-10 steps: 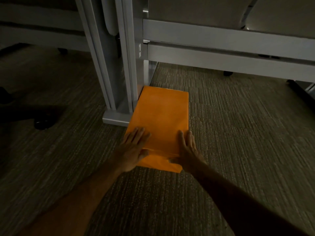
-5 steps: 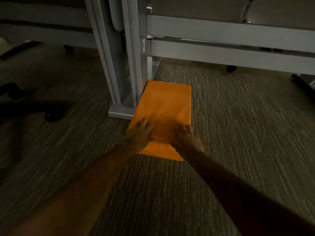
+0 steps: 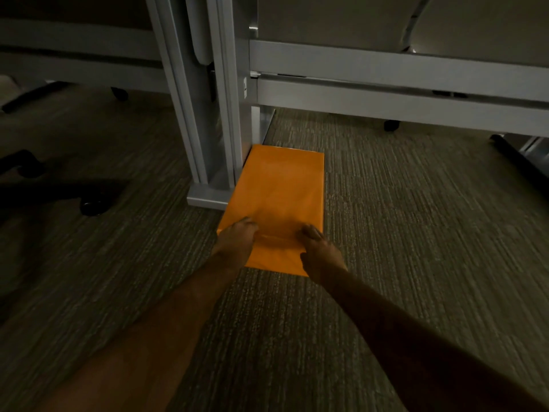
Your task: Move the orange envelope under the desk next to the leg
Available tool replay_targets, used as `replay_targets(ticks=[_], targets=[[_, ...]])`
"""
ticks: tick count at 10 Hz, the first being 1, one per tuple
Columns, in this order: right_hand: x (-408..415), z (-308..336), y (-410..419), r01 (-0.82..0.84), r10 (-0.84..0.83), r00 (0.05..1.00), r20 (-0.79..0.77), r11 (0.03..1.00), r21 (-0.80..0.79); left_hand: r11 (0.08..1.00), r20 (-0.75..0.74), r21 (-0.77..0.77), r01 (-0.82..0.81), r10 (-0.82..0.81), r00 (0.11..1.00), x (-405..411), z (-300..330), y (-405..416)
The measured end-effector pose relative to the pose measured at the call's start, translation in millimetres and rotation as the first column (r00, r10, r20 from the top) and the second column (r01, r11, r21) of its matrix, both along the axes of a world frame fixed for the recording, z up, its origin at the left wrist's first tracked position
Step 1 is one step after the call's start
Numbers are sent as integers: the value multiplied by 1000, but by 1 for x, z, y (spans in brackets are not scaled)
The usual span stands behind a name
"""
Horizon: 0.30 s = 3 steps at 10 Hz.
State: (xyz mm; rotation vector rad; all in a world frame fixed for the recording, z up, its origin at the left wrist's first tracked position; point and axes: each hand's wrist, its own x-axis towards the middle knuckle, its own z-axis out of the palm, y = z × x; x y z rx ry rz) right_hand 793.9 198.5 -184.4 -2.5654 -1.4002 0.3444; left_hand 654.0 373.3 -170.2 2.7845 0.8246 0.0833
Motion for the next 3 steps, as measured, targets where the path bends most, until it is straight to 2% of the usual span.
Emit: replay_targets(ticks=[1, 2, 3], targets=[[-5, 15, -25, -7, -4, 995, -102, 995, -104, 998, -159, -38, 56, -61, 985, -13, 11, -11], [-12, 26, -48, -1, -11, 994, -109, 994, -107, 994, -148, -29, 110, -113, 982, -27, 25, -22], [-22, 54, -78, -9, 2, 994, -111, 998, -63, 991, -75, -99, 86, -93, 993, -36, 55, -53]])
